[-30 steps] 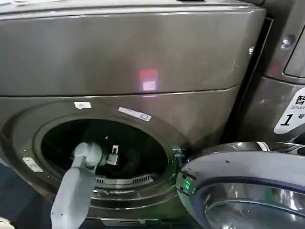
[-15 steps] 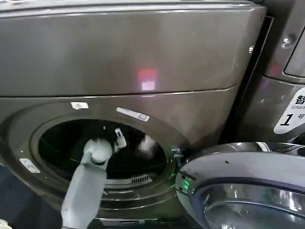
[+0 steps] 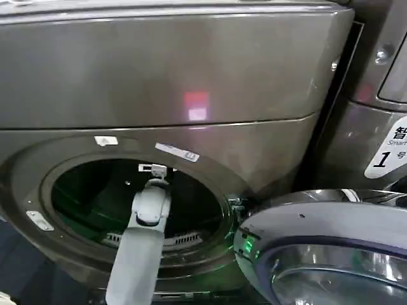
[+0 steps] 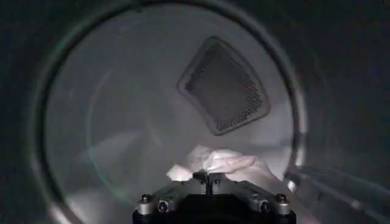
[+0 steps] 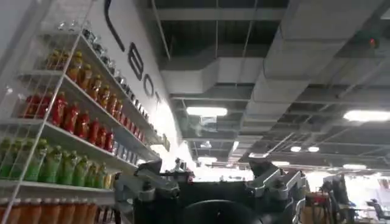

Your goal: Grasp the clothes from the dryer.

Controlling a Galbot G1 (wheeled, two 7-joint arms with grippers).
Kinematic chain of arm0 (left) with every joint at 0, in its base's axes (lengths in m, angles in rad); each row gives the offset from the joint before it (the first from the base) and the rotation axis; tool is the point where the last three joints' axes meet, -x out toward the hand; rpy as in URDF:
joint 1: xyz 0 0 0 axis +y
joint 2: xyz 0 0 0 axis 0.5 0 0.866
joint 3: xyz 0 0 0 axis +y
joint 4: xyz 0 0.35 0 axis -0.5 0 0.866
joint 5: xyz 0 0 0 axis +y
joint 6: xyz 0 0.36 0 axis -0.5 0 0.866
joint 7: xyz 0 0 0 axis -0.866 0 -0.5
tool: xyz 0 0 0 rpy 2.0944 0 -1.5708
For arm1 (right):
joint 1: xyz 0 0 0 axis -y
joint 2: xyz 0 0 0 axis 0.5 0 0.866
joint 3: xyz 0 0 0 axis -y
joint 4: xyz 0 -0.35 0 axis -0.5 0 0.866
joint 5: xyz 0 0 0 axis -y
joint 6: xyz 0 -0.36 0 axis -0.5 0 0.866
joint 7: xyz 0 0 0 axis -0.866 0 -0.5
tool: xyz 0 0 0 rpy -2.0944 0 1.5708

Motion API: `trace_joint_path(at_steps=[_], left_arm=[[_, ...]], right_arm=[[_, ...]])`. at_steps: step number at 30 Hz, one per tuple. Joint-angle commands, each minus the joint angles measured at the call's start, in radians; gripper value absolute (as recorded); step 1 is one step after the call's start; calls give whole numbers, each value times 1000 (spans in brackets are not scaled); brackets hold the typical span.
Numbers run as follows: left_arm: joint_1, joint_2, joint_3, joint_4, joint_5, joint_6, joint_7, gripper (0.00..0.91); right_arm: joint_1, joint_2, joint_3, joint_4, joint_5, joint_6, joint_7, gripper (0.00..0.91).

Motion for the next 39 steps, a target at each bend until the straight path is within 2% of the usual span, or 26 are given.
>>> trace_joint_path(at_steps=[1,3,4,5,20,29,39], left_arm=[[12,-12,-2,-20,-70,22,-86,0],[13,-11,-4,-20,-70,22,-85,0],[15,-10,-4,-22,-70,22,-84,0],[15,-9,-4,-23,-71,23,-83,0],[10,-5,-13,-21,-74,21,-82,0],[9,-2,-14,-21,-74,23,-79,0],[8,2,-14,-20,-77,21,-72,0]], right_arm=[[-1,9,13,13,1,-6,8,907],[-1,14,25,50,47,-73,16,907],[0,11,25,52,72,-64,18,907],[0,9,18,43,72,-17,14,907],[-5,13,14,18,38,-7,6,907],[-1,15,17,29,14,-63,24,907],[2,15,24,27,10,-70,21,907]])
